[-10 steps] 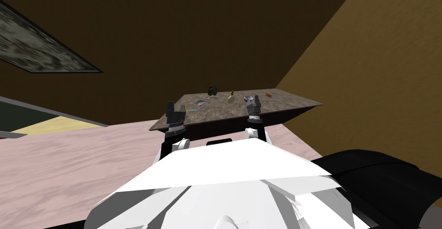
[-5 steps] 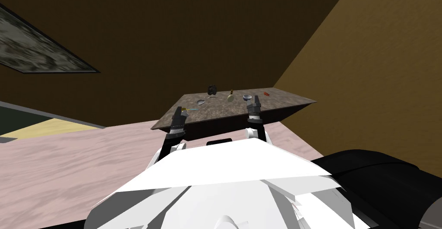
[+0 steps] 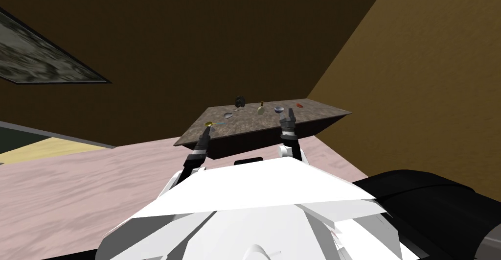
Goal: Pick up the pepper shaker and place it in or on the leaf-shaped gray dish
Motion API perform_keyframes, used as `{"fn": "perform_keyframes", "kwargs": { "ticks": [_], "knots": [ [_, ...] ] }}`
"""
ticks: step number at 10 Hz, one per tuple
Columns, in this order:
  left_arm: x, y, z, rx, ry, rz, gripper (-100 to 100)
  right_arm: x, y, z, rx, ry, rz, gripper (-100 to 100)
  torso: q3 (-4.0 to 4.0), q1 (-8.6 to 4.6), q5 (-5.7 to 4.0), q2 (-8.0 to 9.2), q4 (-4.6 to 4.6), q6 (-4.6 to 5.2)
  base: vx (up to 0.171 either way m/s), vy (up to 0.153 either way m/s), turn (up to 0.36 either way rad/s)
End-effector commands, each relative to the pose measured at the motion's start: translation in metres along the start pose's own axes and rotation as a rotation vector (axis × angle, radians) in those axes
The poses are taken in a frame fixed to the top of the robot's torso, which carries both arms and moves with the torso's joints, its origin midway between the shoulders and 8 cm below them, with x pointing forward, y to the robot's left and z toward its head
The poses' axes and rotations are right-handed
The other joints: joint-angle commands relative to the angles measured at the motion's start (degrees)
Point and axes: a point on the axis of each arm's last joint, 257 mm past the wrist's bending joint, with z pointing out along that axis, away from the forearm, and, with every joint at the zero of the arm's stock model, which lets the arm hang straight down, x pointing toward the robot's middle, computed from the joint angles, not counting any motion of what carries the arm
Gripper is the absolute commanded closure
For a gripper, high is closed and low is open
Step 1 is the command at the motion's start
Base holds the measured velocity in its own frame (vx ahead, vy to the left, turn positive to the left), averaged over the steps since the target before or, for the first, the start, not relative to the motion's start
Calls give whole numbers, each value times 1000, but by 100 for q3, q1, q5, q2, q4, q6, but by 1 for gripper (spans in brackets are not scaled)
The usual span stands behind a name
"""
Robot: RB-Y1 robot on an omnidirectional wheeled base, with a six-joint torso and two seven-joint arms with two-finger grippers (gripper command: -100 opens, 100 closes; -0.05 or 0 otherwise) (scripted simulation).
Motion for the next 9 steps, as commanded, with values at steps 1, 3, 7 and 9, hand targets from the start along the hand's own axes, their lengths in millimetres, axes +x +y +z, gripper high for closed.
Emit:
{"fn": "perform_keyframes", "kwargs": {
  "ticks": [1, 3, 7, 9],
  "knots": [
    [0, 18, -7, -44, 32, 57, -100, 0, 0, 0, 0, 0, 0, 0, 0, 0, 0, 0, 0, 0, -33, 41, -40],
    [1, 41, -14, -91, 72, 129, -100, 0, 0, 0, 0, 0, 0, 0, -5, -5, -1, -9, -2, -1, -19, 37, -39],
    [1, 87, -23, -171, 156, 285, -100, 0, 0, 0, 0, 0, 0, 0, -12, -12, -3, -22, -5, 0, 2, 27, -36],
    [0, 109, -26, -203, 200, 370, -100, 0, 0, 0, 0, 0, 0, 0, -18, -11, -3, -32, -7, 0, 32, 23, -44]
  ]
}}
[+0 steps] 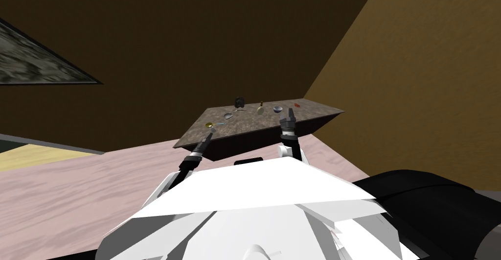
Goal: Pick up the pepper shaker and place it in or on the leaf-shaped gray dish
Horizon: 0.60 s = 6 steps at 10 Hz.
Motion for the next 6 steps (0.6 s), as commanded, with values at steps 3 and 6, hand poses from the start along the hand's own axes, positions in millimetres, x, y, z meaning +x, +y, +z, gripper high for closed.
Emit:
{"fn": "perform_keyframes", "kwargs": {
  "ticks": [3, 6],
  "knots": [
    [8, 40, 6, -54, 74, 165, -100, 0, 0, 0, 0, 0, 0, 0, -4, -6, -1, -7, -1, 0, 50, 9, -41],
    [9, 60, 9, -79, 110, 254, -100, 0, 0, 0, 0, 0, 0, 0, -4, -7, -1, -6, -2, 0, 44, 5, -30]
  ]
}}
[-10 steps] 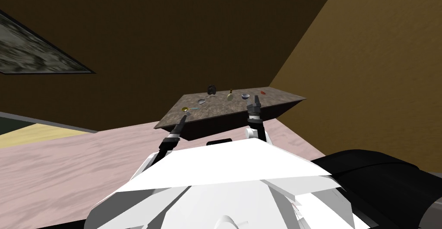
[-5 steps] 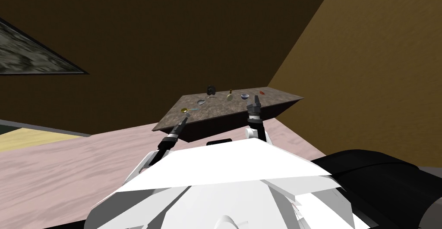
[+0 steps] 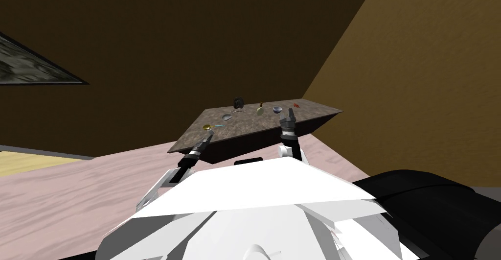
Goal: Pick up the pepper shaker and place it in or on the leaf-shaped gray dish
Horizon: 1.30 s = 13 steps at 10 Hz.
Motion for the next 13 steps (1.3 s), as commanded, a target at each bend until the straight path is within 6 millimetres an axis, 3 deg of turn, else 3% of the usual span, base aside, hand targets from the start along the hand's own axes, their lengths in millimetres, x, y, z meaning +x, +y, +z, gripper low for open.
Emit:
{"fn": "perform_keyframes", "kwargs": {
  "ticks": [1, 9, 10, 11, 12, 13],
  "knots": [
    [4, 15, 2, -19, 26, 65, -100, 0, 0, 0, 0, 0, 0, 0, 0, 0, 0, 0, 0, 0, 50, 2, -37],
    [3, 76, 14, -96, 121, 335, -100, 0, 0, 0, 0, 0, 0, 0, -4, -2, -1, -7, -1, 0, 58, 1, -43],
    [3, 73, 13, -91, 115, 314, -100, 0, 0, 0, 0, 0, 0, 0, -7, -1, 0, -12, -3, 0, 35, 3, -9],
    [3, 74, 13, -92, 116, 319, 0, 0, 0, 0, 0, 0, 0, 0, -2, -1, 0, -2, -1, -2, 6, 1, 1],
    [16, 73, 26, -99, 124, 308, -100, 0, 0, 0, 0, 0, 0, 0, 4, -2, 0, 8, 1, -2, -38, 34, 108],
    [10, 71, 36, -94, 110, 310, -100, 0, 0, 0, 0, 0, 0, 0, 12, 8, 3, 22, 4, -3, -65, 43, 42]
  ]
}}
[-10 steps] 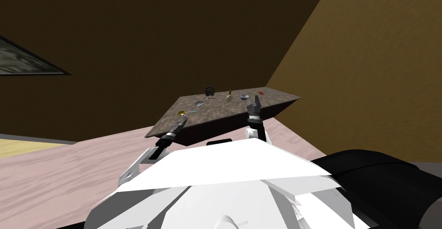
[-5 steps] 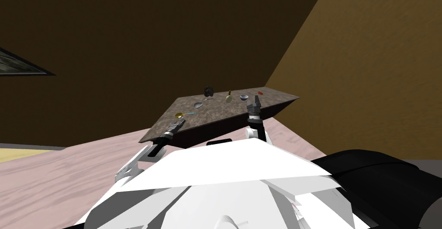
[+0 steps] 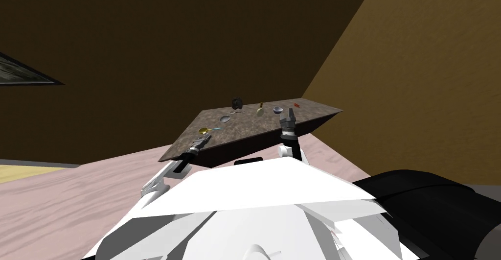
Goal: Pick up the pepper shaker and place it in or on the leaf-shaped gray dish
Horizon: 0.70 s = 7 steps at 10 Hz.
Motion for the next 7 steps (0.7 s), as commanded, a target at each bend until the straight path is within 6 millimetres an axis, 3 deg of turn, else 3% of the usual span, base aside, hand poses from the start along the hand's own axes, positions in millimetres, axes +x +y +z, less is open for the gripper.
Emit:
{"fn": "perform_keyframes", "kwargs": {
  "ticks": [1, 2, 3, 5, 6, 7],
  "knots": [
    [11, -11, 14, 3, 8, -10, -100, 0, 0, 0, 0, 0, 0, 0, 0, 0, 0, 0, 0, 0, -103, 67, 79],
    [5, -8, 25, -1, -1, -10, -100, 0, 0, 0, 0, 0, 0, 0, 7, 9, 3, 14, 2, -2, -79, 59, 42],
    [16, -21, 35, 5, 12, -16, -100, 0, 0, 0, 0, 0, 0, 0, 7, 7, 2, 11, 3, 0, -78, 54, 96],
    [2, -22, 52, 7, -10, -15, -100, 0, 0, 0, 0, 0, 0, 0, 5, 2, 0, 7, 2, -1, -45, 33, 17],
    [16, -34, 62, 10, 11, -21, -100, 0, 0, 0, 0, 0, 0, 0, -1, -6, -1, -4, 0, 0, -53, 47, 98],
    [9, -34, 71, 10, 2, -20, -100, 0, 0, 0, 0, 0, 0, 0, 0, 0, 1, 0, -1, -2, -64, 44, 46]
  ]
}}
